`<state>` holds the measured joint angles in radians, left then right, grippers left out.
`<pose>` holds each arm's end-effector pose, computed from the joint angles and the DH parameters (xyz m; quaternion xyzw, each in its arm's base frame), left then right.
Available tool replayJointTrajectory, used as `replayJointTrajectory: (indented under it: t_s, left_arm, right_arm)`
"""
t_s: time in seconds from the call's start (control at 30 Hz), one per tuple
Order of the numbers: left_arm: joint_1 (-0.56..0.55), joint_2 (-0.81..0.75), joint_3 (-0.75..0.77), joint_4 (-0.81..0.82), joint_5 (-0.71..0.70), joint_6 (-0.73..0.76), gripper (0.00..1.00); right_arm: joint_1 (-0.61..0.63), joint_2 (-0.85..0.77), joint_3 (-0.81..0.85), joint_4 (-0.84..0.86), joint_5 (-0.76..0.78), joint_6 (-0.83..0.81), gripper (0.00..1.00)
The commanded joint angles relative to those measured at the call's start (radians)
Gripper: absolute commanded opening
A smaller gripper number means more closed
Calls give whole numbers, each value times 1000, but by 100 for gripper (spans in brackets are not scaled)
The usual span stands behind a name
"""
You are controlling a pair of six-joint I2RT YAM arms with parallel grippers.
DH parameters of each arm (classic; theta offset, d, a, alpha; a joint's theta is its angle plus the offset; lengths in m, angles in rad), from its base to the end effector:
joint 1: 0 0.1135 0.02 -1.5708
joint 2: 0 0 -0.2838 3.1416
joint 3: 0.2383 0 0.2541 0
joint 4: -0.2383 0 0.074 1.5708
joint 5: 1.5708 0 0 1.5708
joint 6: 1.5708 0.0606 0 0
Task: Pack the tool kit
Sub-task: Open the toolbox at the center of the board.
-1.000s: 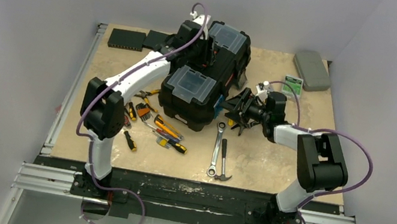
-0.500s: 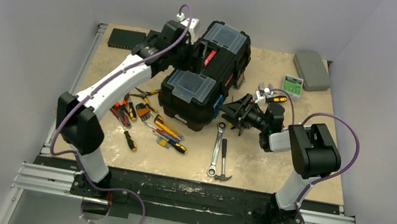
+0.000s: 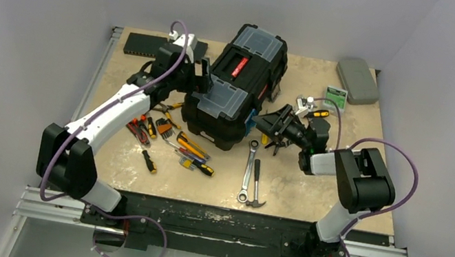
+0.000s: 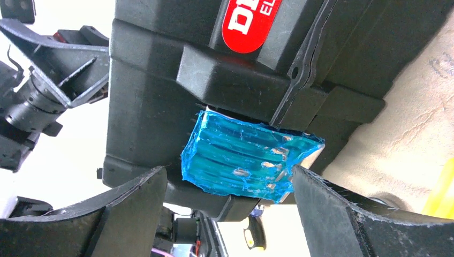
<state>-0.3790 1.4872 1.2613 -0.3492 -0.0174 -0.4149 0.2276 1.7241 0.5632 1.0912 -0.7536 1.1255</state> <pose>0.3379 -0.1334 0.3263 -0.0199 0.8784 -0.1776 0.4433 0.3167 0.1159 0.1832 0.0691 0.7215 0.6069 0.3260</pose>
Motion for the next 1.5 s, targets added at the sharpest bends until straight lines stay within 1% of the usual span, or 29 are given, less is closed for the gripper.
replayJointTrajectory:
  t_s: [0.0,0.27,0.4,0.47,0.57,0.67,0.77,0.97,1.03,1.17,1.27,1.37,1.43,1.47]
  left_arm:
    - [3,-3,-119,73,135,-27,97]
    - [4,-16,-251,174,217,-77,95]
    - [3,-7,-324,304,303,-87,94]
    - [3,5,-364,408,336,-91,93]
    - [3,26,-385,462,372,-88,91]
    - [2,45,-406,529,391,-94,90]
    - [-4,61,-404,545,396,-87,89]
    - [-7,61,-405,535,381,-81,86]
    - [-6,71,-397,526,384,-84,83]
    - [-7,88,-389,521,399,-95,82]
    - [-7,105,-383,531,425,-109,81]
    - [-6,117,-382,539,438,-121,80]
    - [-4,122,-381,548,450,-137,80]
    - [0,128,-382,558,465,-148,80]
  right_arm:
    - [17,3,16,64,34,27,86]
    - [59,29,31,55,74,34,86]
    - [72,29,29,34,102,19,86]
    - [84,38,27,41,115,17,86]
    - [101,75,30,88,119,39,86]
    - [115,136,46,189,112,113,85]
    - [130,180,67,262,116,171,85]
    - [172,170,131,207,131,151,85]
    - [186,166,165,188,129,151,82]
    - [192,169,191,198,126,181,77]
    - [196,169,202,215,129,200,76]
    - [204,164,215,211,133,214,78]
    - [214,159,218,202,147,217,85]
    - [217,157,218,194,150,206,85]
